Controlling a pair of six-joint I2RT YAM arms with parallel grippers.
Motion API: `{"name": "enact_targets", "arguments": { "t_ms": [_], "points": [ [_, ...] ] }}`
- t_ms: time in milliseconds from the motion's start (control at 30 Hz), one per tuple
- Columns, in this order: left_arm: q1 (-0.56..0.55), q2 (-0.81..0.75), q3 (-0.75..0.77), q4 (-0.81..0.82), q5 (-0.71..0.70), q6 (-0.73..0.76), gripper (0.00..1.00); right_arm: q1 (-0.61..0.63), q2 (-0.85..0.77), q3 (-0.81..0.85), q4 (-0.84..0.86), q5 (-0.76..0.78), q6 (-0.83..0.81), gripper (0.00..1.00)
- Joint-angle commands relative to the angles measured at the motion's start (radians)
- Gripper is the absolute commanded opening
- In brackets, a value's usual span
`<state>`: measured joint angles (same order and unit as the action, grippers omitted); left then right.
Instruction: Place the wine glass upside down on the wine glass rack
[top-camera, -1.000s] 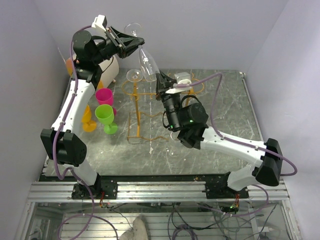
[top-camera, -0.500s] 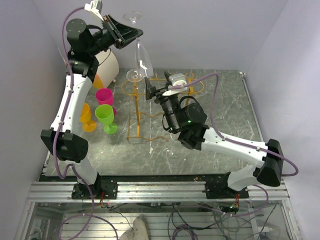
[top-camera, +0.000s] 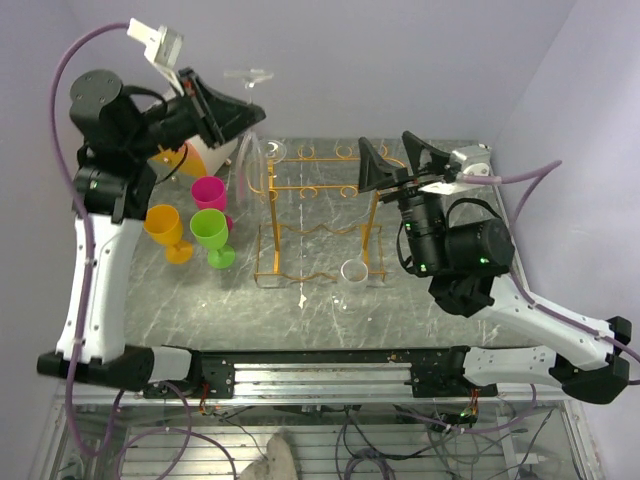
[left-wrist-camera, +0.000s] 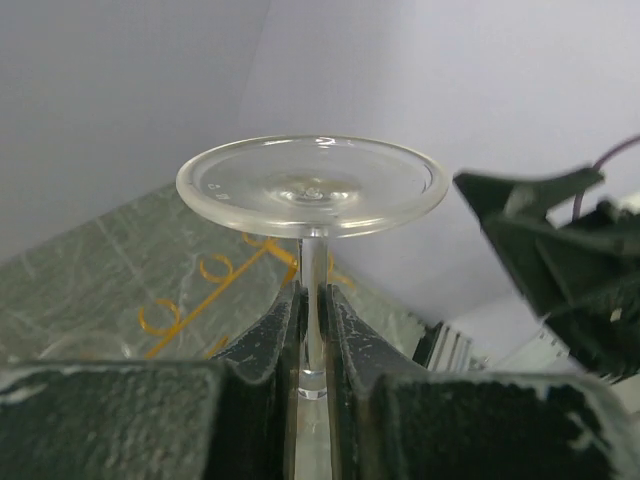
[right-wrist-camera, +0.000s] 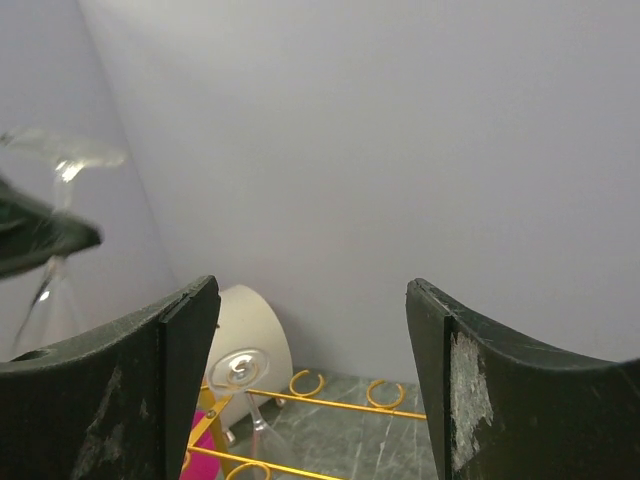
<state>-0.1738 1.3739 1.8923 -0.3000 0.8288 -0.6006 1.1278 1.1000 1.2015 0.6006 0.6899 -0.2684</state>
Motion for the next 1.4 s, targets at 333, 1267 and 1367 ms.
{"name": "enact_targets", "arguments": {
  "t_ms": [333, 1267, 1367],
  "points": [
    [-0.035, -0.451, -0.649, 0.101, -0.049, 0.347, 0.07, 0.004, -0.042, -0.051, -0.054, 0.029, 0.060, 0.75],
    [-0.139, -0.522, -1.043, 0.419, -0.241, 0.292, 0.07, 0.005, -0.142, -0.109, -0.105, 0.032, 0.092, 0.75],
    [-0.139, -0.515, -1.051, 0.432, -0.248, 0.294, 0.07, 0.004, -0.146, -0.115, -0.099, 0.032, 0.084, 0.75]
  ]
}}
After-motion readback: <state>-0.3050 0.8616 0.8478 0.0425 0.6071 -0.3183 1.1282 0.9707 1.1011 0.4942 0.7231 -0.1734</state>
